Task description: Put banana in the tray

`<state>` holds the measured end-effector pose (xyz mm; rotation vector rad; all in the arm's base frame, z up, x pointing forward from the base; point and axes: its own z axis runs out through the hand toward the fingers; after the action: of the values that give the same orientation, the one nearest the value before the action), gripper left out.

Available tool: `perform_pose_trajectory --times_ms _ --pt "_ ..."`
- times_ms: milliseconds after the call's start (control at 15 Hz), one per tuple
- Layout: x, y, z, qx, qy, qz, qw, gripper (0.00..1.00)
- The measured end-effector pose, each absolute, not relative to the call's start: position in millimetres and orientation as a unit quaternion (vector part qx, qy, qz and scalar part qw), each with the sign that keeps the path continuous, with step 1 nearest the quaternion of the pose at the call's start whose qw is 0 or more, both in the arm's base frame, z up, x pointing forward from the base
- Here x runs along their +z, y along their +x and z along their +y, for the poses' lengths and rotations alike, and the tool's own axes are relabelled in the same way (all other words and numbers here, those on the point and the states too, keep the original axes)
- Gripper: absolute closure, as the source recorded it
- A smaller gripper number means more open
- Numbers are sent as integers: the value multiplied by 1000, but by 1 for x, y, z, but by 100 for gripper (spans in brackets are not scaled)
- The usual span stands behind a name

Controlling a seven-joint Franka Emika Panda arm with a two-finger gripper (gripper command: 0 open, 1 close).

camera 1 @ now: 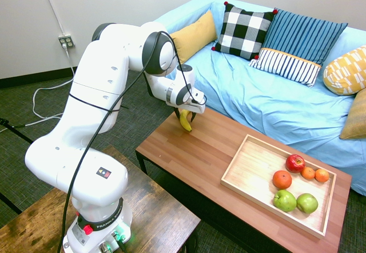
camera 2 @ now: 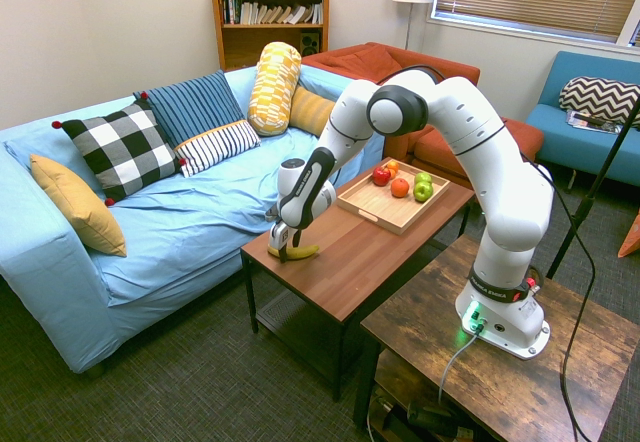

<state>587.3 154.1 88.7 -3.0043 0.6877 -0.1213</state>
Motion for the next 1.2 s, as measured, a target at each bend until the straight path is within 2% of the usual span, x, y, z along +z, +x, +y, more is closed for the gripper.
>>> perform_pose_trajectory --times_ms 733,1200 --pt "95 602 150 -22 -972 235 10 100" --pt "187 634 106 -60 -953 298 2 100"
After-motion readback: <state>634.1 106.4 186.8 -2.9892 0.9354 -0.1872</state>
